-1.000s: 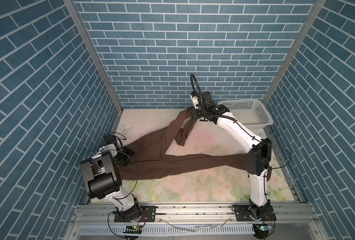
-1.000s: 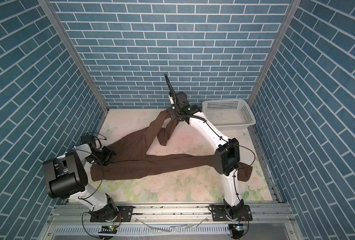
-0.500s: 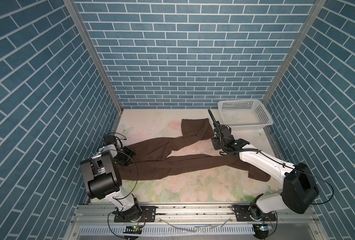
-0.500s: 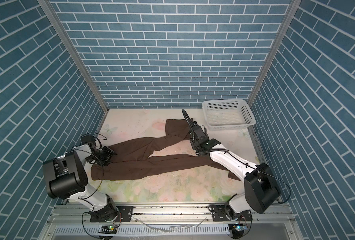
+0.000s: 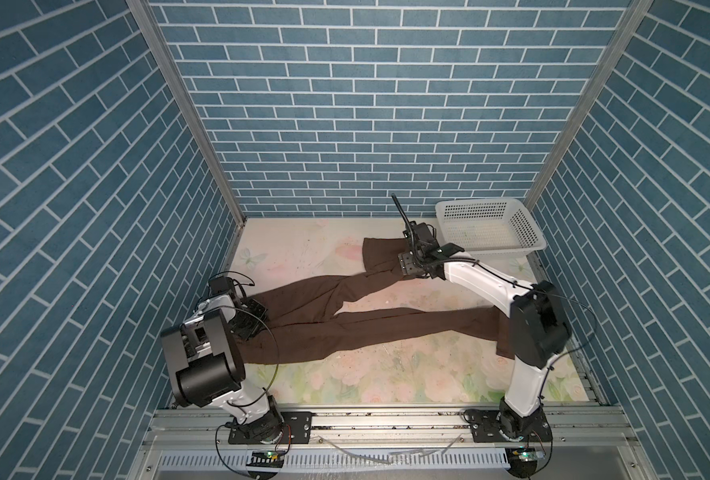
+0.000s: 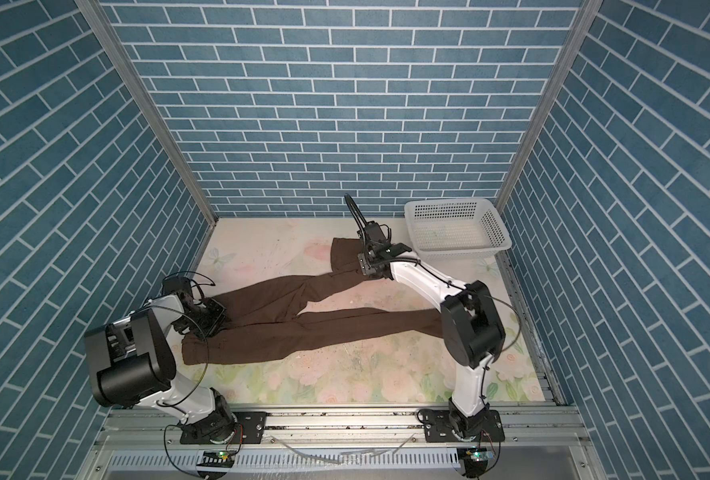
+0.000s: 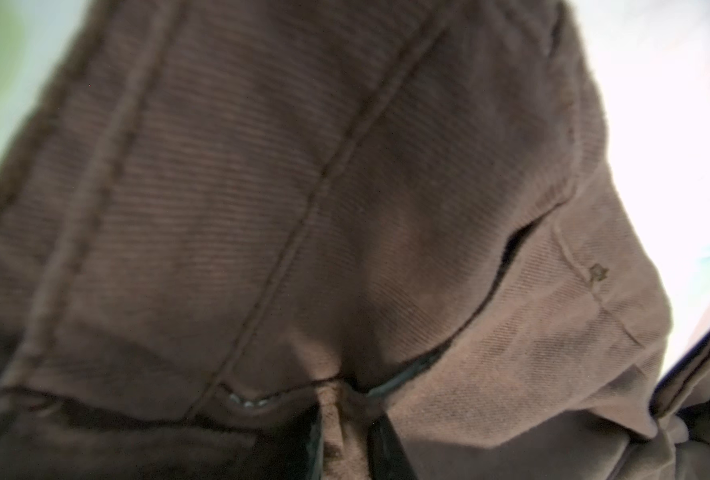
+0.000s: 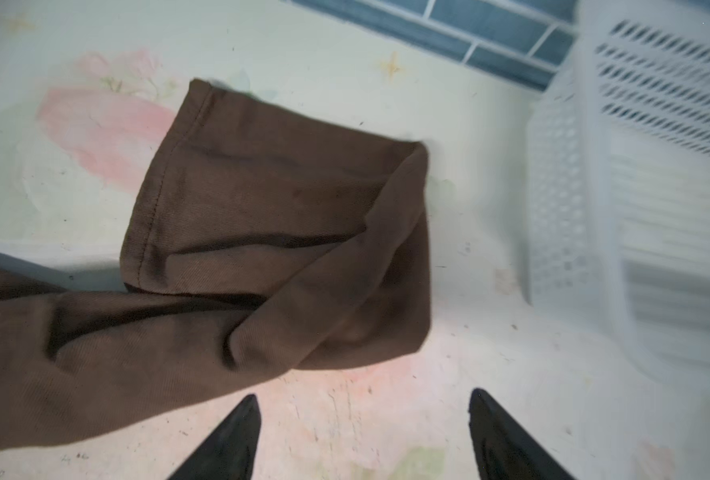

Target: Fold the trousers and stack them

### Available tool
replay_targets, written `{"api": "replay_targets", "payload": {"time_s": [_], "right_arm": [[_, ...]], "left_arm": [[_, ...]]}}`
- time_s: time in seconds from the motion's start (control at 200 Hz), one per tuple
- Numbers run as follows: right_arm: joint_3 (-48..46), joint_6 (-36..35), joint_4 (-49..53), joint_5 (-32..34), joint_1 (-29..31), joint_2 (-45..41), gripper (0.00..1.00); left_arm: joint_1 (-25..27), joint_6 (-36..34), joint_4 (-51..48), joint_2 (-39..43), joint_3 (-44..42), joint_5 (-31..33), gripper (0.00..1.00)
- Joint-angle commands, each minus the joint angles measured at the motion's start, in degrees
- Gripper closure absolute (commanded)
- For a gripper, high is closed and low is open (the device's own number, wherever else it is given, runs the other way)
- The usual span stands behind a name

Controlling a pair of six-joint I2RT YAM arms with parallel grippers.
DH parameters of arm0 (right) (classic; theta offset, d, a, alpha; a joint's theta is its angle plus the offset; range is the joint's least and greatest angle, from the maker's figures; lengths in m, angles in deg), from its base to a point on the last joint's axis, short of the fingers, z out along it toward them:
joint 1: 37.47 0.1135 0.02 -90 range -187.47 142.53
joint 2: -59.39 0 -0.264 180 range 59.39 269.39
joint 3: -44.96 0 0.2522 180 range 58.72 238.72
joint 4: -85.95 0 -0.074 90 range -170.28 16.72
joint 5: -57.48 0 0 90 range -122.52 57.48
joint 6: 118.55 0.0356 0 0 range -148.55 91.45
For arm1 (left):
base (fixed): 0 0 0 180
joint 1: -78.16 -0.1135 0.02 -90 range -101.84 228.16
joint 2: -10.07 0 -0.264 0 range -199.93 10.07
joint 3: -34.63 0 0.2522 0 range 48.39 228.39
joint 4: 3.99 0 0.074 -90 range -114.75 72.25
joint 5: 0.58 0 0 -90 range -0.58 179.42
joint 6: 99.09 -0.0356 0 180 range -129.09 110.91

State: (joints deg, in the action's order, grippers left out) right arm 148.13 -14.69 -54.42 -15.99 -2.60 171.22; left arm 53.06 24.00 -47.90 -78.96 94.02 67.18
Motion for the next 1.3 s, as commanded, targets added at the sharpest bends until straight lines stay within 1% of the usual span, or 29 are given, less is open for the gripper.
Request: {"api": "replay_targets", "payload": {"time_s": [0.0, 0.08, 0.195, 0.23, 0.335, 0.375, 0.42, 0.48, 0.5, 0.505, 0.515, 0.59, 0.625, 0.67, 0.79, 0.825, 0.86, 0.885, 0.92, 0.975, 1.035, 1.055, 1.09, 1.14, 1.15, 1.18, 1.2, 1.26, 1.295], "right_arm": [[7.63, 7.44, 6.80, -7.11, -4.69, 5.74, 0.23], [11.75, 10.40, 7.94, -9.70, -6.82, 9.91, 0.21], [16.42, 12.35, 7.89, -14.11, -8.75, 13.41, 0.21], [17.27, 12.61, 7.54, -15.57, -9.01, 15.79, 0.24], [18.66, 13.02, 5.12, -20.66, -9.47, 17.60, 0.31], [19.34, 13.02, 4.70, -21.21, -9.47, 18.31, 0.33], [20.87, 13.03, 4.95, -23.49, -9.47, 19.44, 0.38], [24.05, 12.86, 6.32, -25.42, -9.47, 21.52, 0.47], [25.13, 12.85, 6.88, -26.12, -9.43, 22.26, 0.52], [25.73, 12.85, 7.21, -26.38, -9.46, 22.68, 0.55], [26.13, 12.89, 7.37, -26.55, -9.47, 22.84, 0.56], [31.45, 13.09, 9.63, -28.79, -9.47, 25.35, 0.81], [33.55, 13.35, 10.23, -29.65, -9.47, 25.93, 0.88], [37.20, 13.46, 11.26, -30.91, -9.47, 26.49, 1.00], [48.48, 12.80, 13.86, -33.48, -9.40, 25.33, 1.00], [49.96, 12.07, 14.48, -33.36, -9.46, 23.46, 1.00], [49.55, 11.22, 14.60, -32.87, -9.47, 20.02, 1.00], [47.20, 10.55, 14.06, -32.59, -9.47, 17.84, 1.00], [42.41, 9.69, 12.09, -32.22, -9.47, 12.52, 1.00], [28.81, 9.25, 6.48, -30.69, -9.47, 3.05, 1.00], [12.96, 9.57, -0.68, -27.35, -9.47, -7.44, 1.00], [5.98, 9.77, -3.27, -25.77, -9.57, -11.31, 1.00], [-0.36, 9.84, -5.18, -24.24, -9.56, -15.34, 1.00], [-10.78, 10.14, -6.28, -21.92, -9.73, -21.02, 0.91], [-13.12, 10.27, -6.18, -20.11, -9.80, -22.43, 0.89], [-17.40, 10.73, -5.76, -18.67, -9.97, -24.78, 0.86], [-20.12, 11.19, -5.29, -17.71, -10.12, -26.49, 0.81], [-28.84, 12.45, -3.82, -15.44, -10.88, -31.55, 0.57], [-32.74, 13.34, -2.73, -13.87, -11.40, -34.13, 0.47]], "left_arm": [[0.14, -2.14, -6.22, 2.30, -2.34, 2.47, 0.79], [-0.03, -2.31, -6.60, 3.24, -3.49, 3.17, 0.80], [-1.13, -2.45, -7.64, 3.91, -4.69, 5.27, 0.86], [-1.81, -2.43, -7.59, 4.03, -5.15, 5.36, 0.87], [-3.32, -2.10, -7.67, 4.05, -5.42, 6.04, 0.91], [-3.70, -1.96, -7.82, 4.06, -5.44, 6.46, 0.92], [-3.99, -1.64, -7.64, 4.13, -5.44, 6.61, 0.93], [-4.26, -1.36, -7.42, 4.22, -5.46, 6.60, 0.93], [-4.37, -1.26, -7.28, 4.22, -5.43, 6.56, 0.93], [-4.35, -1.31, -7.24, 4.26, -5.40, 6.53, 0.93], [-4.41, -1.34, -7.15, 4.23, -5.42, 6.56, 0.93], [-4.53, -1.31, -6.63, 3.89, -5.44, 5.93, 0.93], [-4.60, -1.34, -6.39, 3.62, -5.46, 5.67, 0.93], [-4.73, -1.36, -6.19, 3.11, -6.75, 5.42, 0.94], [-5.13, -1.41, -5.70, 1.97, -6.61, 4.86, 0.95], [-5.42, -1.38, -5.56, 1.81, -6.55, 4.69, 0.95], [-5.56, -1.27, -5.51, 1.78, -6.48, 4.59, 0.95], [-5.66, -1.18, -5.47, 1.77, -6.43, 4.58, 0.95], [-5.83, -1.19, -5.34, 1.78, -6.38, 4.59, 0.95], [-6.22, -0.98, -5.19, 1.89, -6.25, 4.75, 0.95], [-6.61, -0.76, -5.06, 1.78, -6.08, 4.70, 0.96], [-6.92, -0.78, -5.13, 1.68, -5.93, 4.80, 0.95], [-7.24, -0.74, -5.12, 1.60, -5.88, 4.86, 0.96], [-7.98, -0.69, -5.33, 1.56, -5.90, 4.65, 0.96], [-8.19, -0.70, -5.42, 1.51, -5.88, 4.73, 0.96], [-8.95, -0.68, -5.44, 1.58, -5.86, 4.66, 0.97], [-9.47, -0.73, -5.59, 1.71, -5.81, 4.49, 0.97], [-11.43, -0.91, -5.99, 2.26, -5.85, 4.12, 0.97], [-12.65, -1.00, -6.24, 2.79, -5.90, 3.92, 0.97]]}}
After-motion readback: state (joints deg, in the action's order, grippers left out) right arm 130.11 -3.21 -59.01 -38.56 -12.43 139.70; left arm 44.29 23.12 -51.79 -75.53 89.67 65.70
